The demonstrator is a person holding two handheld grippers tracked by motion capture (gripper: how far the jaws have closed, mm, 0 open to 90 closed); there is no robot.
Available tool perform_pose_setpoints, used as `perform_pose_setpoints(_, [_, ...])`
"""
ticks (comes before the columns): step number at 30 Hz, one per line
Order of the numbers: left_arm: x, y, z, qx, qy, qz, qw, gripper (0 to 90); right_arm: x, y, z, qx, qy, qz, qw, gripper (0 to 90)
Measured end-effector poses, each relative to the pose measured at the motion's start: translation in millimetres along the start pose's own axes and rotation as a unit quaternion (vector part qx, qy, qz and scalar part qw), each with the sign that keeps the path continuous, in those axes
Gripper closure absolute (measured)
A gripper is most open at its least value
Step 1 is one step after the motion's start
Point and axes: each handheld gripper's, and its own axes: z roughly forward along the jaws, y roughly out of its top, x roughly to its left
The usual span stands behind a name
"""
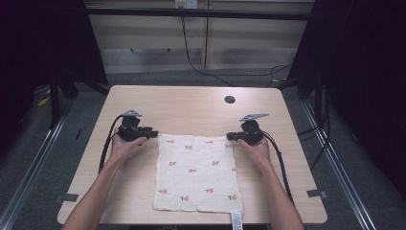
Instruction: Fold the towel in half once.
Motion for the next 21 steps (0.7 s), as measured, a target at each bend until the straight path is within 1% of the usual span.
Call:
perform_pose_setpoints(1, [1.0, 0.0, 4.6, 0.006, -0.007, 0.003, 1.0000, 57.2, -0.2, -0.1, 0.3, 0.001, 0.000, 0.001, 1.0000, 87.7])
perform_pose_setpoints(2, [1.2, -0.1, 7.7, 0.009, -0.002, 0.005, 0.9999, 57.2, -0.5, -0.4, 0.2, 0.000, 0.001, 0.001, 1.0000, 87.6])
perform_pose_setpoints(4, [1.3, -0.8, 13.8, 0.009, -0.009, 0.009, 0.9999, 56.9, 0.0, -0.7, -0.4, 0.002, 0.003, 0.000, 1.0000, 87.6])
perform_pose_setpoints(5, [0.0, -1.0, 15.7, 0.008, -0.004, 0.010, 0.9999, 56.9, 0.0, -0.7, -0.4, 0.002, 0.003, 0.000, 1.0000, 87.6])
perform_pose_setpoints(6, [-1.4, -1.0, 17.3, 0.016, -0.001, 0.018, 0.9997, 56.9, 0.4, -0.5, -0.6, 0.002, 0.002, 0.001, 1.0000, 87.6])
perform_pose_setpoints(7, [-2.8, -1.7, 19.9, 0.015, -0.002, 0.023, 0.9996, 57.4, 0.0, -0.1, -1.4, 0.000, 0.003, -0.001, 1.0000, 87.6])
perform_pose_setpoints(8, [-3.6, -1.8, 20.6, 0.013, 0.001, 0.025, 0.9996, 57.4, 0.0, -0.1, -1.4, 0.000, 0.003, -0.001, 1.0000, 87.6])
perform_pose_setpoints(9, [-4.7, -1.5, 20.7, 0.009, 0.012, 0.030, 0.9994, 58.4, 0.1, 0.0, -1.5, 0.000, 0.002, 0.001, 1.0000, 87.6])
perform_pose_setpoints(10, [-5.3, -1.4, 21.2, 0.003, 0.013, 0.029, 0.9995, 62.9, 0.0, 0.0, -1.1, 0.000, 0.003, 0.000, 1.0000, 87.6])
perform_pose_setpoints(11, [-5.5, -0.9, 22.9, 0.005, 0.006, 0.027, 0.9996, 64.1, 0.2, -0.3, -0.8, 0.001, 0.004, 0.000, 1.0000, 87.6])
perform_pose_setpoints(12, [-7.3, -0.9, 24.7, 0.008, 0.009, 0.034, 0.9994, 64.1, 0.2, -0.3, -0.8, 0.001, 0.004, 0.000, 1.0000, 87.6])
perform_pose_setpoints(13, [-9.7, -1.1, 25.6, 0.008, 0.008, 0.040, 0.9991, 70.4, 0.0, -0.8, -0.7, 0.000, 0.005, 0.001, 1.0000, 87.6])
perform_pose_setpoints(14, [-10.9, -1.3, 26.2, 0.010, 0.000, 0.048, 0.9988, 70.4, 0.0, -0.8, -0.7, 0.000, 0.005, 0.001, 1.0000, 87.6])
perform_pose_setpoints(15, [-13.8, -1.7, 27.4, 0.006, 0.005, 0.046, 0.9989, 73.0, -0.3, -0.9, -0.7, 0.000, 0.005, 0.002, 1.0000, 87.6])
perform_pose_setpoints(16, [-14.6, -1.6, 27.3, 0.011, 0.005, 0.055, 0.9984, 76.1, -0.5, -0.9, -0.6, -0.001, 0.005, 0.003, 1.0000, 87.6])
perform_pose_setpoints(17, [-14.0, -1.6, 27.1, 0.015, 0.001, 0.060, 0.9981, 85.8, -1.3, -0.9, -0.7, 0.000, 0.005, 0.004, 1.0000, 87.6])
perform_pose_setpoints(18, [-14.3, -1.8, 27.0, 0.015, 0.003, 0.058, 0.9982, 85.8, -1.3, -0.9, -0.7, 0.000, 0.005, 0.004, 1.0000, 87.6])
perform_pose_setpoints(20, [-13.8, -2.6, 27.4, 0.009, -0.004, 0.048, 0.9988, 87.9, -1.2, -1.0, -1.5, -0.001, 0.005, 0.005, 1.0000, 87.6])
perform_pose_setpoints(21, [-14.0, -2.5, 26.5, 0.008, -0.004, 0.044, 0.9990, 88.1, -1.2, -0.9, -2.0, -0.002, 0.005, 0.004, 1.0000, 87.6])
